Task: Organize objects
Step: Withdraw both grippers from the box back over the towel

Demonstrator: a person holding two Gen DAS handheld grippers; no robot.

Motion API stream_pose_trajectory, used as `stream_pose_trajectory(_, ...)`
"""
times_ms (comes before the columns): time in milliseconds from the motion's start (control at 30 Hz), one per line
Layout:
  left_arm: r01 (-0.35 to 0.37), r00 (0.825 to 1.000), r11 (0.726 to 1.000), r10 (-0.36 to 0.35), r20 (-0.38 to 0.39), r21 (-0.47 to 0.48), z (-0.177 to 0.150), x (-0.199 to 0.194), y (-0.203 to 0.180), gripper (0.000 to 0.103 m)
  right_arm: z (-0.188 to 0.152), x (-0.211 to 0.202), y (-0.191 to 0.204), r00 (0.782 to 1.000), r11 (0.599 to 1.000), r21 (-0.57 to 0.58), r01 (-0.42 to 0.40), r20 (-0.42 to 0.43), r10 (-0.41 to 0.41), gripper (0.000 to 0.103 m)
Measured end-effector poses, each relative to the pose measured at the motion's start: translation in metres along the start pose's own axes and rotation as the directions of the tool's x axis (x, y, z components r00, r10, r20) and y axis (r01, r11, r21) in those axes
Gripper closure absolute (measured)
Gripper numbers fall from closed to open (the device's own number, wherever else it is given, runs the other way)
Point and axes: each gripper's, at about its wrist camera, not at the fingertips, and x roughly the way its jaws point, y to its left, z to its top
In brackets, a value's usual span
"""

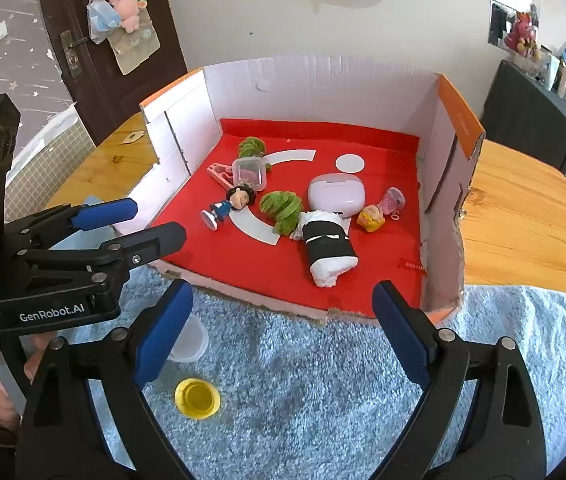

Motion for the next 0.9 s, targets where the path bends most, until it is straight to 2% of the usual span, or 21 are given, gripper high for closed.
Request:
stream_pose_trajectory(300,-0.007,1.0,1.0,0.007,0.003,-0.004,-0.014,-0.012,0.002,0.021,-0.014,-0.013,0.006,1.0,1.0,-0.006,0.001,0.008,-0.001,0.009)
stream_pose_trajectory(900,-0.016,1.0,1.0,0.016,-0.021,-0.01,-0.051,-0.02,0.005,0.021,-0.058,-0.006,0.025,0.999,1.0,-0.023,-0.02,-0.049,0.019,0.009)
